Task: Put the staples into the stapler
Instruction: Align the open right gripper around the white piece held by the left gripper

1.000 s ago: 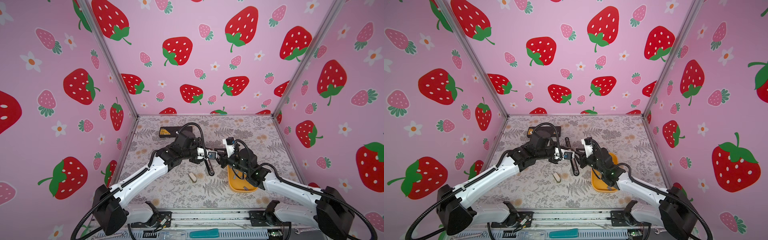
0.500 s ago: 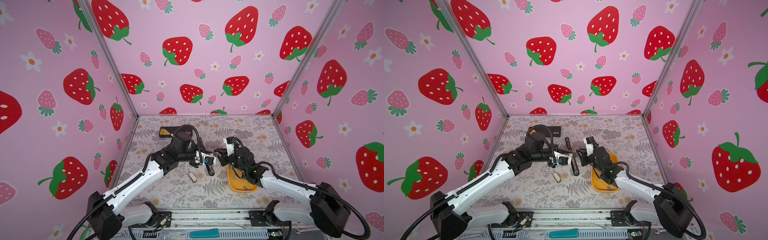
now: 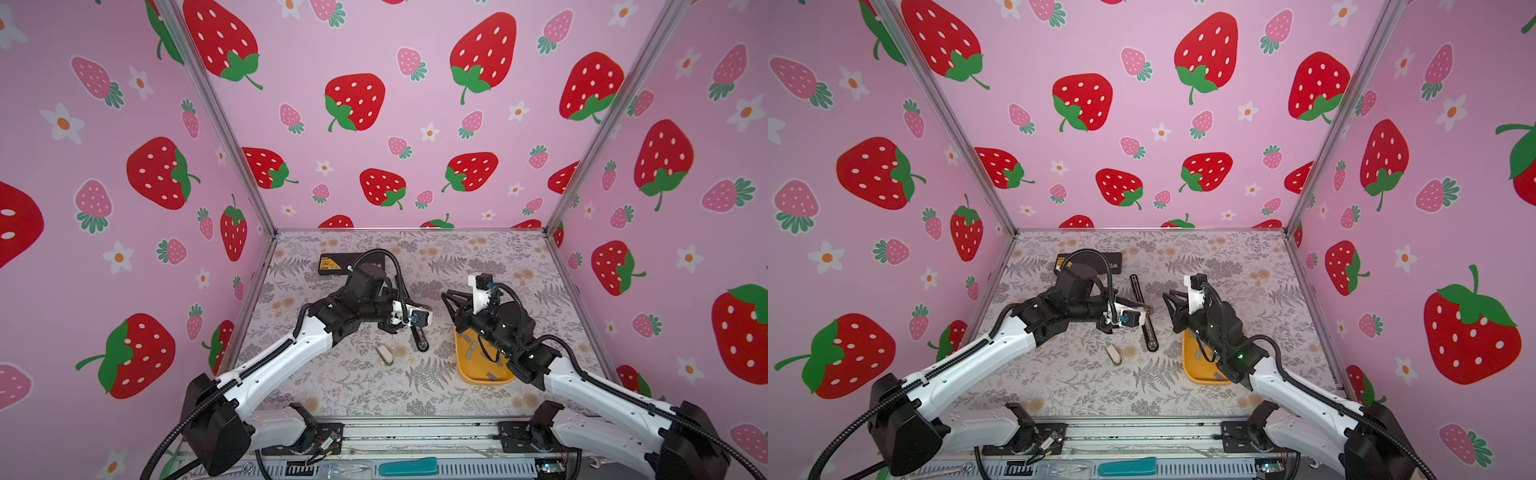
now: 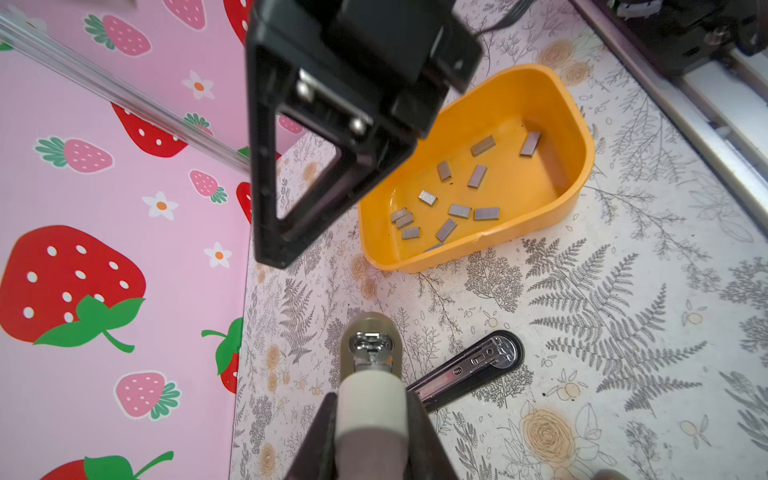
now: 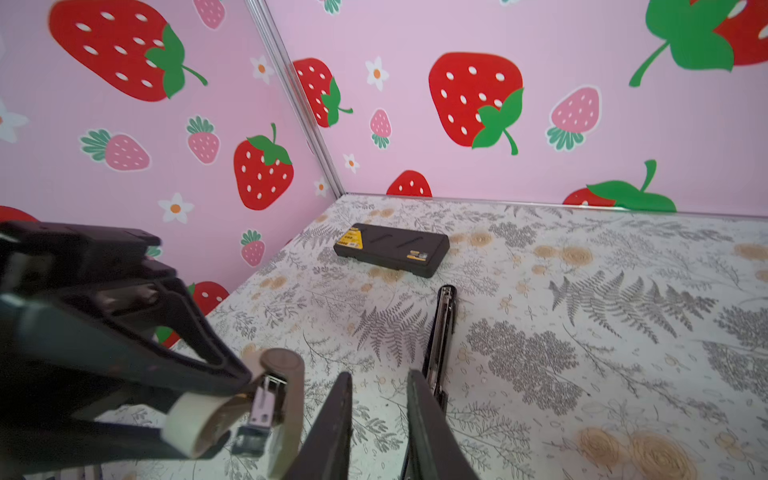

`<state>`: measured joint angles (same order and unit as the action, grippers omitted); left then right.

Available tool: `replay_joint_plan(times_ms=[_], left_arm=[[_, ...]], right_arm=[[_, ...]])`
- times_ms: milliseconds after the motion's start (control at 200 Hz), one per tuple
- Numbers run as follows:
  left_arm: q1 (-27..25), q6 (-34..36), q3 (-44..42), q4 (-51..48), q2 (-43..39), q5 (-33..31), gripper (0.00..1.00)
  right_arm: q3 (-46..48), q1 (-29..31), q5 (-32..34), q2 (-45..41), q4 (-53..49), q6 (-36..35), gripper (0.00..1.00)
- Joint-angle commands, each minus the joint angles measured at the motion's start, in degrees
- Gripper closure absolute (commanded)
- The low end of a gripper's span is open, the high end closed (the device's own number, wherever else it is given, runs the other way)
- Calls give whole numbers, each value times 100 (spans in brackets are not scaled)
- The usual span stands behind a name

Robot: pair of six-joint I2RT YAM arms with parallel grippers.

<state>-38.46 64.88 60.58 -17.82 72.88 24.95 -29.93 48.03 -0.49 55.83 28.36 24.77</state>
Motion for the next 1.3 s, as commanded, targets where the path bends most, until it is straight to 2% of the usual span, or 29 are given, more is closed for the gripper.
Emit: replay_joint_plan(times_ms=[0,180,645,1005,1296], left_arm=[[27,-168,276,68,11,-157,100],[27,-191,268,115,25,-417,100],[-83,-222,270,126,-11,-350,100],[-83,-328,192,280,-150,41,100],[-83,-397,163,335,-202,253,100]], right_arm=[[72,196,-361,-27,354,-300,75],[-55,312,-419,291,320,-333,75],[-300,347,-501,925,214,-295,74],[-466,347,-280,1325,47,-248,74],[-540,355,-364,1513,25,-237,74]])
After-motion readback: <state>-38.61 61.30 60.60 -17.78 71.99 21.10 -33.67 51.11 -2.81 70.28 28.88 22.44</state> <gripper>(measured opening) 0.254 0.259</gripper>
